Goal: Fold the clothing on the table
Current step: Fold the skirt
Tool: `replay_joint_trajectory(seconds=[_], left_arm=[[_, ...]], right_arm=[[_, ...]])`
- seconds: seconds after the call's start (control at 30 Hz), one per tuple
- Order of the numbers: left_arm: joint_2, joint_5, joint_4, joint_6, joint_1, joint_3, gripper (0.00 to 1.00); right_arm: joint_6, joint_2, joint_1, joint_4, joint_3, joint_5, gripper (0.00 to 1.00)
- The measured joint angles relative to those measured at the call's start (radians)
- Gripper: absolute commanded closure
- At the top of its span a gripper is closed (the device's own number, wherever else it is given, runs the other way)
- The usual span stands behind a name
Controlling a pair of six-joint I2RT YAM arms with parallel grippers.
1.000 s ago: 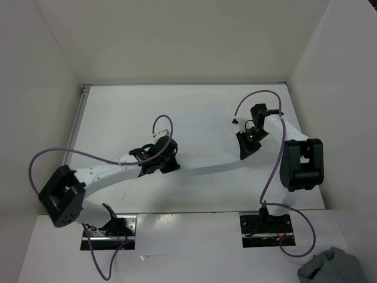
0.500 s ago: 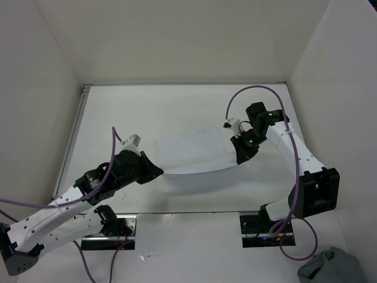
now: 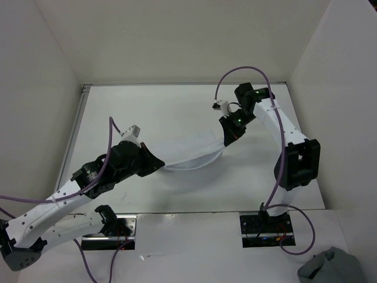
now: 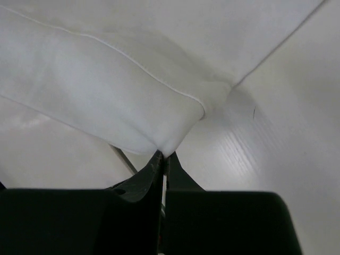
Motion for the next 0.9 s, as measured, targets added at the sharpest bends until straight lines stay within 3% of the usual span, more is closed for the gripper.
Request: replay_joint_trajectory(seconds=[0.23, 0.43, 0.53, 0.73, 0.9], left_arm=[[0.131, -0.035, -0.029, 0.007, 0.072, 0.075, 1.0], [0.303, 0.046, 0.0, 0.121, 0.324, 0.107, 1.0], [0.381, 0.1, 0.022, 0.192, 0.431, 0.107, 1.0], [0.497, 0.172, 0.061, 0.283, 0.51, 0.107, 1.0], [0.53, 0.188, 0.101, 0.32, 0.509, 0.107, 1.0]], right_arm=[[-0.012, 0.163, 0.0, 0.001, 0.136, -0.116, 1.0], [-0.017, 0.169, 0.0, 0.011, 0.148, -0.278, 1.0], [0.062, 0.134, 0.0, 0.116, 0.064, -0.312, 1.0], [0.309, -0.082, 0.002, 0.467, -0.241, -0.169, 1.0], [0.417, -0.14, 0.003, 0.683, -0.261, -0.016, 1.0]])
